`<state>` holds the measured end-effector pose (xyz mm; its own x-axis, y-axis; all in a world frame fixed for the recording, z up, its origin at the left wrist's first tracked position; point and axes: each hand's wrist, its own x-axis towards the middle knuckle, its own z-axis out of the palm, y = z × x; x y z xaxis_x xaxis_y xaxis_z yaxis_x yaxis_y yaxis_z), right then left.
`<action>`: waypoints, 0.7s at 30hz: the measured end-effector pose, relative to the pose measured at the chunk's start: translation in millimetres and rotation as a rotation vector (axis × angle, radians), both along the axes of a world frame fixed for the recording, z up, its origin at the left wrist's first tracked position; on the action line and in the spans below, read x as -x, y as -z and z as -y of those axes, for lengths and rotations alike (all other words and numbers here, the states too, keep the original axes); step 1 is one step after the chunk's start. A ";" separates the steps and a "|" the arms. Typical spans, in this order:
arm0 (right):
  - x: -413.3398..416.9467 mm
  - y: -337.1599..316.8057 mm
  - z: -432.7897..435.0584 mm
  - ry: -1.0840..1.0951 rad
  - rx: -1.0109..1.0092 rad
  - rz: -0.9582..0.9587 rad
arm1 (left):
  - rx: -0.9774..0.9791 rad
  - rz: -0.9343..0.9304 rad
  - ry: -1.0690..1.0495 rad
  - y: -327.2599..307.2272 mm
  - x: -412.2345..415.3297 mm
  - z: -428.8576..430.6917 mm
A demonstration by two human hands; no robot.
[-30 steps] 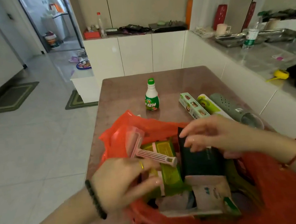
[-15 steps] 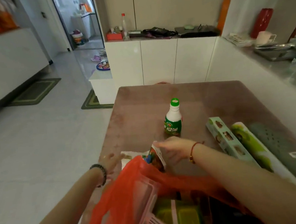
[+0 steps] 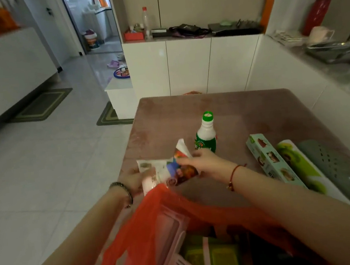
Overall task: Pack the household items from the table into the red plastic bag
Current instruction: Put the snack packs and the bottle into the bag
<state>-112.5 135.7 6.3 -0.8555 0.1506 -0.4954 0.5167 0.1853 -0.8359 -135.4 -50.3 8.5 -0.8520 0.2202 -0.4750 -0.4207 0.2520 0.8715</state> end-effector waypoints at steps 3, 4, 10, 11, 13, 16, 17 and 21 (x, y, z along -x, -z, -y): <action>-25.4 -64.4 -11.0 0.045 0.059 -0.198 | -0.169 -0.068 0.075 -59.3 -7.7 -0.1; -38.4 -87.5 -15.8 0.047 0.064 -0.268 | -0.207 -0.108 0.130 -83.2 -15.3 -0.3; -149.1 -189.7 -41.0 0.122 0.103 -0.545 | -0.293 -0.209 0.548 -166.2 -91.5 -19.4; -170.2 -197.5 -43.2 0.114 0.120 -0.541 | -0.276 -0.200 0.618 -169.8 -105.8 -25.0; -209.5 -206.6 -47.8 0.080 0.126 -0.511 | -0.303 -0.138 0.771 -167.0 -132.6 -36.0; -257.8 -200.1 -59.2 0.060 0.071 -0.414 | -0.420 0.026 0.875 -150.1 -174.4 -59.7; -270.1 -193.9 -61.5 0.069 0.024 -0.376 | -0.387 0.042 0.868 -144.3 -192.0 -69.6; -307.1 -157.8 -67.0 0.175 -0.136 -0.296 | -0.179 -0.116 0.899 -114.8 -261.1 -98.7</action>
